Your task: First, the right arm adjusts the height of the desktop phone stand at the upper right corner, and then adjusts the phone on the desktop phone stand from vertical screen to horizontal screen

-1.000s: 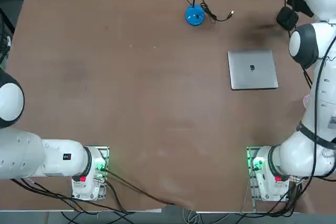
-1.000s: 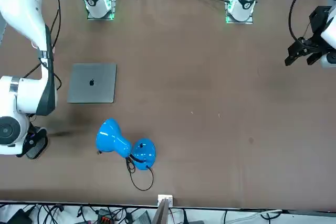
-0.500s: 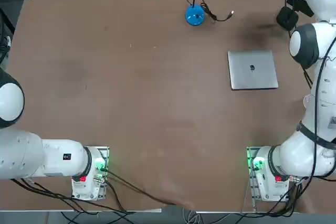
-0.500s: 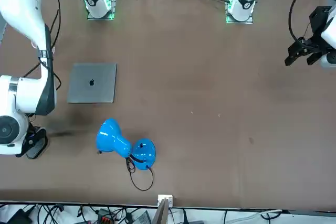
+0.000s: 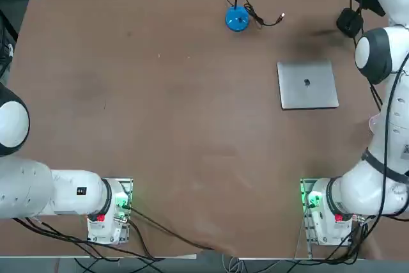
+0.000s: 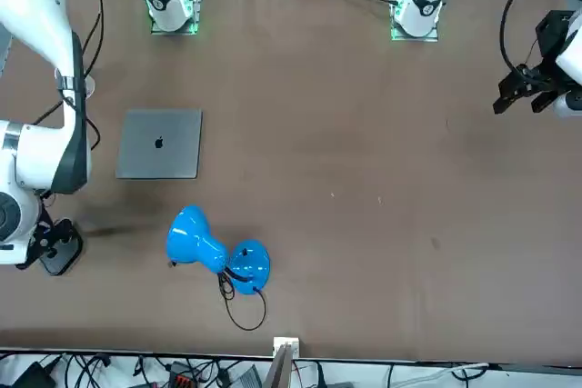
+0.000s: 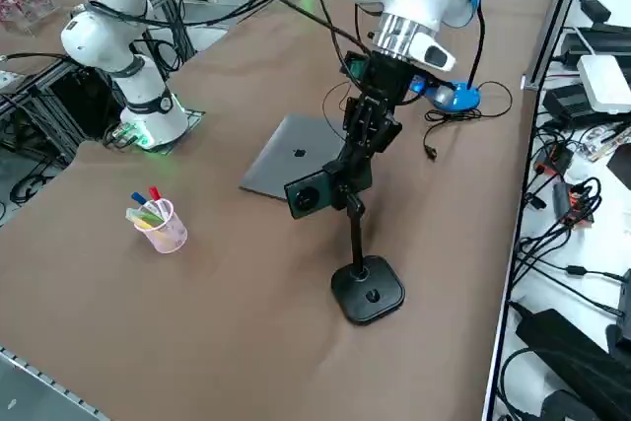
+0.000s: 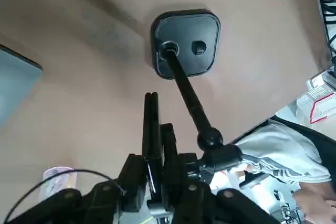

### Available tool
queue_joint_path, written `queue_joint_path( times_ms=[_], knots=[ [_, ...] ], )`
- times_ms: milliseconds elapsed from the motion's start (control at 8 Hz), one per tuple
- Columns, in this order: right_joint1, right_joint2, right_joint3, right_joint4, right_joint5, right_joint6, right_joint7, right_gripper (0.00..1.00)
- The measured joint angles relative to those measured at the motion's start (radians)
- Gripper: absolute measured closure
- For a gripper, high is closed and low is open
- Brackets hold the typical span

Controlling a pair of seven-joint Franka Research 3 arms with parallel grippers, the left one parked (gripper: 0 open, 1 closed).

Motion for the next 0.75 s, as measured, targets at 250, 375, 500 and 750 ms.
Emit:
queue_joint_path(
  times_ms=[250, 375, 500, 750],
  knots=[
    [0.002, -0.003, 0.000, 0.000, 0.000, -0.006, 0.000, 0.74],
    [0.004, -0.011, 0.000, 0.000, 0.000, -0.012, -0.001, 0.69],
    [0.006, -0.020, 0.000, 0.001, 0.000, -0.014, -0.002, 0.53],
    [0.011, -0.034, 0.000, 0.005, 0.000, -0.015, -0.003, 0.18]
  ],
)
